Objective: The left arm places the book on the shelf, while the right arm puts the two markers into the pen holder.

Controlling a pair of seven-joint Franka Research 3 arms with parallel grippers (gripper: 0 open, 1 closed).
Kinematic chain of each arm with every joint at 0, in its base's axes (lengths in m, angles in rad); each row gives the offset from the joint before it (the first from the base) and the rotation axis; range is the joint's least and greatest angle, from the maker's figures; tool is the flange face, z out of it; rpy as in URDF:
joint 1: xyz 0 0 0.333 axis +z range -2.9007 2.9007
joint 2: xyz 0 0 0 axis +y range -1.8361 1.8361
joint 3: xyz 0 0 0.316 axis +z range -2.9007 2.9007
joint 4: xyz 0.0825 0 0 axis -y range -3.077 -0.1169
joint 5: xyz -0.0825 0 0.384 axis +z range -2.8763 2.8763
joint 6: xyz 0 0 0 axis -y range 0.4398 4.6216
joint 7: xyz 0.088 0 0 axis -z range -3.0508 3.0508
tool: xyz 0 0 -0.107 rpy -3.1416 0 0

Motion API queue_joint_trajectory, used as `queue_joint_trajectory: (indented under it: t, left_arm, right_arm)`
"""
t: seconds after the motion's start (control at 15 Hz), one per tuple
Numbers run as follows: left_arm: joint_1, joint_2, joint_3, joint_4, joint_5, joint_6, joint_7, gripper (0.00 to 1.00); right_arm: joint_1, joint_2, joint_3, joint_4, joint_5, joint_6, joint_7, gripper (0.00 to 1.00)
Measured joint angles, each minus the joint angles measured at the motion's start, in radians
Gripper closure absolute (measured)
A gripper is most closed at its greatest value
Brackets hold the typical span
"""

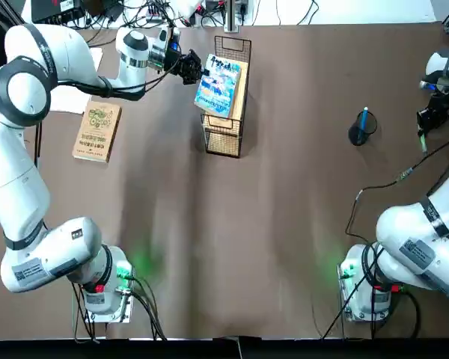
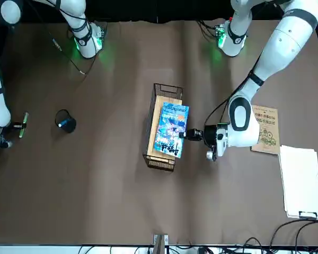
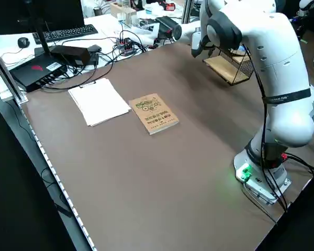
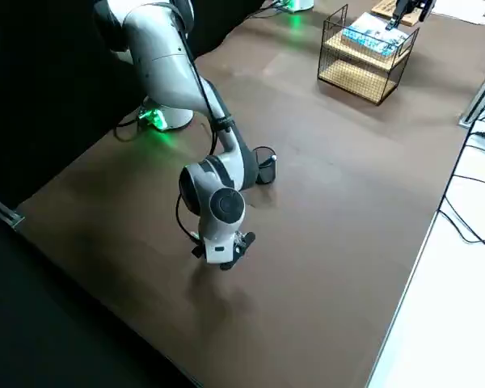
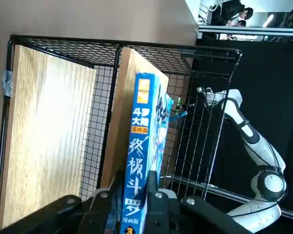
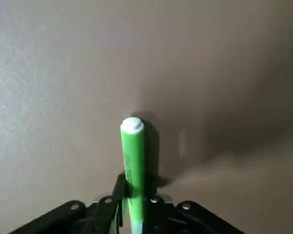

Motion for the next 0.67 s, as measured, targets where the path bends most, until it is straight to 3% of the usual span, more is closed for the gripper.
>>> queue_joint_trajectory:
  t: [0.07, 0.27, 0.53, 0.6, 0.67]
  left_arm:
    - [0.0, 0.0, 0.0, -0.001, 0.0, 0.0, 0.0, 0.76]
    - [0.0, 0.0, 0.0, -0.002, 0.0, 0.0, 0.001, 0.51]
    - [0.001, 0.0, 0.001, -0.004, 0.0, 0.001, 0.001, 0.44]
    - [0.001, 0.0, 0.002, -0.007, 0.0, 0.001, 0.001, 0.42]
    - [0.001, 0.0, 0.004, -0.008, 0.0, 0.001, 0.001, 0.41]
  right_arm:
    - [0.002, -0.001, 0.001, 0.004, -0.001, -0.028, -0.032, 0.83]
    - [0.0, -0.016, 0.039, 0.048, 0.062, -0.199, -0.201, 0.83]
    - [-0.006, -0.07, 0.08, 0.124, 0.362, -0.448, -0.423, 0.83]
    - [-0.014, -0.091, 0.082, 0.126, 0.525, -0.549, -0.525, 0.83]
    - [-0.023, -0.094, 0.083, 0.126, 0.601, -0.598, -0.571, 0.83]
